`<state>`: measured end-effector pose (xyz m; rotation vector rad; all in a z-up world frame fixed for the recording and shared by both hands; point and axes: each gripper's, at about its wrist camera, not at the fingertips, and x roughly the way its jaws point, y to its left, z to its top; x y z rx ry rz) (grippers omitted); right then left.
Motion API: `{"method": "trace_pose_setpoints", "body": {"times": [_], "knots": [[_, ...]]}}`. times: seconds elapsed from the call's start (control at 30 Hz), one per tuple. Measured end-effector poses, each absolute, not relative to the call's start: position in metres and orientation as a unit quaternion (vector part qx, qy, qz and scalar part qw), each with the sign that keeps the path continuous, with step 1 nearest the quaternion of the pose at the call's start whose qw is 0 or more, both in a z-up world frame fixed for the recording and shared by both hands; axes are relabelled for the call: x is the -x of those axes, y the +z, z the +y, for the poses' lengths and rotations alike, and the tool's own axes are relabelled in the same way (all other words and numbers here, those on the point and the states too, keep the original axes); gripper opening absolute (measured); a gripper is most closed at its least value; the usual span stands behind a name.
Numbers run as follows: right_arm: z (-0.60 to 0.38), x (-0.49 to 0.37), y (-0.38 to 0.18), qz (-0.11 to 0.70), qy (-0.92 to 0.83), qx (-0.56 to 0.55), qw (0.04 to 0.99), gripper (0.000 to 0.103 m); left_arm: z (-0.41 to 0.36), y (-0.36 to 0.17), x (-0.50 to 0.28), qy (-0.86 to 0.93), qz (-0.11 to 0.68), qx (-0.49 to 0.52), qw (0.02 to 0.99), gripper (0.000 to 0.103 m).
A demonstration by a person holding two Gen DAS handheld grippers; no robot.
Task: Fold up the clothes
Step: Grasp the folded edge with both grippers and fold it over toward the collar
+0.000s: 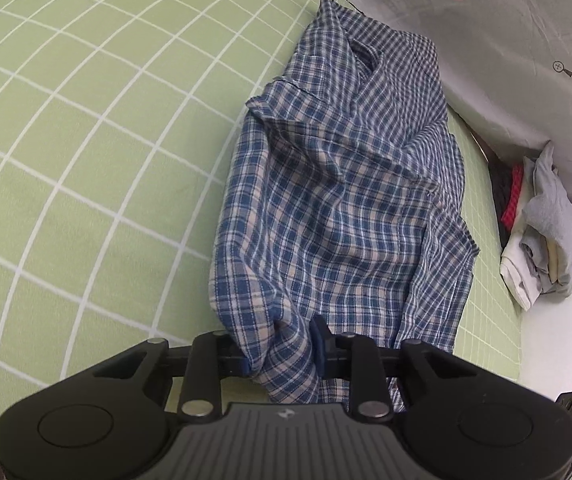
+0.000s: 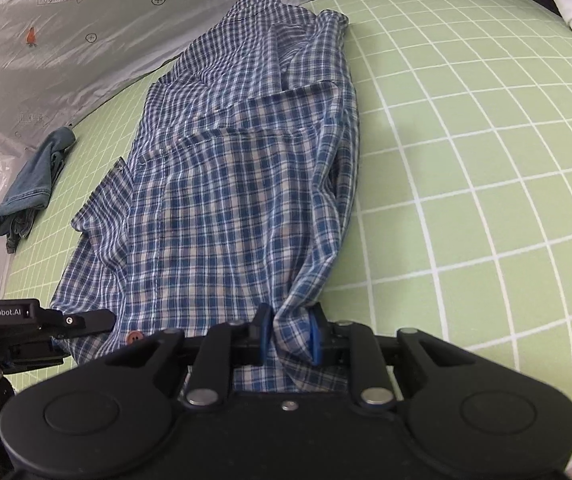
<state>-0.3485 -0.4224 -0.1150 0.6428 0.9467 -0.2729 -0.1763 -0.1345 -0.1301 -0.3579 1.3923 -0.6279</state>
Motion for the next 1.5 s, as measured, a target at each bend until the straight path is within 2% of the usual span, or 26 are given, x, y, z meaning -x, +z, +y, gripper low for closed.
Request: {"method": "trace_pose_setpoints", "body": {"times": [0.23, 0.6, 0.83, 0.93, 1.17, 1.5], "knots": [[-0.432, 0.361, -0.097, 0.454, -0.092, -0.304, 0.832, 0.015, -0.112, -0.113, 0.196, -0.271, 0.631, 0.192, 0.700, 0.022], [-0.460, 0.382, -0.043, 0.433, -0.027, -0.290, 0.853, 0.015, -0.096, -0.061, 0.212, -0.264, 0.584, 0.303, 0.706, 0.018], [-0.472, 0.389, -0.032, 0.443, -0.021, -0.334, 0.832, 0.015, -0.086, -0.066, 0.207, -0.229, 0.638, 0.384, 0.627, 0.018], [-0.487, 0.381, -0.039, 0.454, -0.031, -0.375, 0.808, 0.015, -0.084, -0.082, 0.195, -0.191, 0.669, 0.434, 0.572, 0.018], [-0.510, 0.365, -0.031, 0.448, -0.035, -0.418, 0.790, 0.015, -0.108, -0.071, 0.151, -0.198, 0.670, 0.433, 0.570, 0.018], [-0.567, 0.319, -0.013, 0.352, -0.038, -0.541, 0.763, 0.015, -0.156, -0.049, 0.078, -0.247, 0.628, 0.500, 0.542, 0.019]]}}
